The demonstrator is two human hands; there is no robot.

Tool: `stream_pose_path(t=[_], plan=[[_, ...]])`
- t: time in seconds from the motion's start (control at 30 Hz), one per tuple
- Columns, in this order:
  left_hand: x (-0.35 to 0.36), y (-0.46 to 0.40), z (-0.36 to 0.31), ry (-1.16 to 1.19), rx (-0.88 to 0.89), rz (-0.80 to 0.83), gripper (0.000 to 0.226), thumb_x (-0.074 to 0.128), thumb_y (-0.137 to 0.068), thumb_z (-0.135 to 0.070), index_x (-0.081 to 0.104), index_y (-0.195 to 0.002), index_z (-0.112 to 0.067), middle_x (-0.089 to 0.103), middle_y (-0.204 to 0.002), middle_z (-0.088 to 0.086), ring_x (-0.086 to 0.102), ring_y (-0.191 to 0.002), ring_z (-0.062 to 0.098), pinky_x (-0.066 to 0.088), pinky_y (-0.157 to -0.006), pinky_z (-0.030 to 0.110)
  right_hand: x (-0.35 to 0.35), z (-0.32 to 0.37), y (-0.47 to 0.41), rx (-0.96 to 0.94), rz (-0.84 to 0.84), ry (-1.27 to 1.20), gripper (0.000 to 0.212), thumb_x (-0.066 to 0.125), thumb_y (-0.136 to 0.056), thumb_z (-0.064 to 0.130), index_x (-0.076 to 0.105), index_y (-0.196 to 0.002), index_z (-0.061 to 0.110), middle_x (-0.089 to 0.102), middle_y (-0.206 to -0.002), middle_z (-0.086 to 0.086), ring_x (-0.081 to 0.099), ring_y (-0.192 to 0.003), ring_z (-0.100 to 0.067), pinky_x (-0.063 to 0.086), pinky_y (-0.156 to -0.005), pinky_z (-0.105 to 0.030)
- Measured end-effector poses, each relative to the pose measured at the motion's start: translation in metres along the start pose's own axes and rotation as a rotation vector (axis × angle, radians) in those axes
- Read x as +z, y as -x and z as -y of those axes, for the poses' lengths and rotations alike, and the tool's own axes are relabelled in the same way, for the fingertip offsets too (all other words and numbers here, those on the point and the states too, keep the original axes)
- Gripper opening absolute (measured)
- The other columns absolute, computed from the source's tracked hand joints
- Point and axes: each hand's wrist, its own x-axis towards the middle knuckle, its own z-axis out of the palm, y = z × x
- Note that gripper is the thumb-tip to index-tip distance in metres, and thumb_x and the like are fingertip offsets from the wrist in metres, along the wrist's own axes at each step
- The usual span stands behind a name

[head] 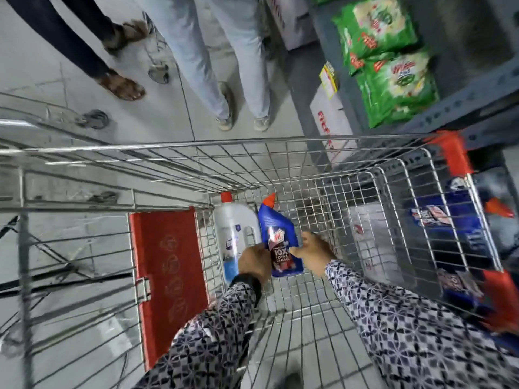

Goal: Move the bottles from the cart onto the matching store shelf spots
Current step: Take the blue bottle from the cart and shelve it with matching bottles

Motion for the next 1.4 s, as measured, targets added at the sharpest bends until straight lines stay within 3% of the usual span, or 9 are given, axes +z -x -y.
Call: stream_pose_path(t=[0.33, 0.4, 0.5, 0.6, 0.7, 0.8, 0.9, 1.17, 1.4], plan=[[0.0, -0.012, 0.014, 0.2, -0.061, 0.134, 0.026, 0.048, -0.104, -0.009, 0.073, -0.104, -0.002, 0.065, -0.068, 0.011, 0.051, -0.056, 0.015, 0.04, -0.051, 0.024, 0.024, 0.003, -0.005, 0.071, -0.055, -0.061, 0.052, 0.089, -0.075, 0.029, 0.059, -0.111, 0.005, 0.072, -0.106, -0.013, 0.073, -0.093, -0.033, 0.062, -0.084, -0.047], [-0.007, 0.004, 0.004, 0.289, -0.065, 0.189, 0.019, 0.05, -0.102, -0.003, 0.068, -0.109, -0.004, 0.07, -0.076, 0.019, 0.058, -0.057, 0.012, 0.047, -0.054, 0.024, 0.017, 0.003, 0.014, 0.061, -0.091, -0.091, 0.046, 0.087, -0.077, 0.029, 0.059, -0.105, 0.007, 0.072, -0.1, -0.013, 0.073, -0.086, -0.033, 0.063, -0.08, -0.046], [-0.022, 0.046, -0.022, 0.407, -0.015, 0.253, 0.023, 0.057, -0.101, -0.009, 0.062, -0.124, -0.01, 0.076, -0.088, 0.002, 0.069, -0.072, 0.017, 0.054, -0.064, 0.029, -0.007, 0.001, 0.061, -0.012, -0.145, -0.249, 0.04, 0.086, -0.077, 0.025, 0.062, -0.104, 0.007, 0.075, -0.101, -0.014, 0.074, -0.092, -0.035, 0.061, -0.084, -0.048], [-0.036, 0.117, -0.063, 0.419, 0.169, 0.434, 0.015, 0.06, -0.098, -0.008, 0.071, -0.105, -0.014, 0.079, -0.086, -0.003, 0.076, -0.071, 0.004, 0.059, -0.06, 0.021, -0.046, -0.009, 0.141, -0.174, -0.245, -0.578, 0.033, 0.086, -0.075, 0.011, 0.063, -0.098, 0.004, 0.075, -0.093, -0.014, 0.071, -0.085, -0.028, 0.061, -0.08, -0.047], [-0.048, 0.208, -0.105, 0.38, 0.378, 0.573, 0.04, 0.055, -0.097, 0.005, 0.079, -0.078, -0.019, 0.077, -0.084, -0.008, 0.072, -0.071, -0.007, 0.059, -0.064, 0.016, -0.089, -0.021, 0.248, -0.342, -0.356, -0.863, 0.027, 0.084, -0.076, 0.008, 0.069, -0.099, 0.012, 0.079, -0.091, 0.002, 0.071, -0.086, -0.016, 0.06, -0.073, -0.027], [-0.047, 0.323, -0.145, 0.234, 0.616, 0.724, 0.019, 0.069, -0.09, -0.015, 0.081, -0.097, -0.027, 0.081, -0.097, -0.009, 0.074, -0.087, 0.001, 0.06, -0.077, 0.021, -0.126, -0.04, 0.371, -0.483, -0.551, -1.053, 0.034, 0.079, -0.081, 0.001, 0.074, -0.111, 0.014, 0.083, -0.106, 0.003, 0.076, -0.094, -0.008, 0.06, -0.077, -0.018], [-0.03, 0.419, -0.159, 0.153, 0.843, 0.901, 0.038, 0.065, -0.094, -0.015, 0.067, -0.132, -0.021, 0.074, -0.129, 0.007, 0.072, -0.112, 0.017, 0.06, -0.09, 0.033, -0.143, -0.068, 0.484, -0.616, -0.712, -1.168, 0.041, 0.077, -0.077, 0.005, 0.074, -0.118, 0.012, 0.081, -0.114, -0.013, 0.078, -0.098, -0.02, 0.063, -0.078, -0.029], [0.06, 0.615, -0.133, -0.028, 1.245, 1.202, 0.047, 0.058, -0.098, -0.005, 0.059, -0.142, -0.02, 0.074, -0.129, 0.003, 0.069, -0.117, 0.013, 0.056, -0.096, 0.03, -0.115, -0.162, 0.68, -0.713, -1.424, -1.341, 0.036, 0.074, -0.07, 0.02, 0.081, -0.104, 0.029, 0.084, -0.101, -0.003, 0.079, -0.084, -0.012, 0.065, -0.071, -0.027], [0.105, 0.693, -0.092, -0.154, 1.351, 1.349, 0.042, 0.06, -0.099, -0.011, 0.065, -0.135, -0.032, 0.077, -0.124, -0.003, 0.072, -0.111, 0.008, 0.059, -0.088, 0.022, -0.076, -0.219, 0.74, -0.736, -1.581, -1.53, 0.044, 0.074, -0.072, 0.018, 0.076, -0.115, 0.011, 0.083, -0.107, -0.014, 0.08, -0.09, -0.023, 0.066, -0.075, -0.035]])
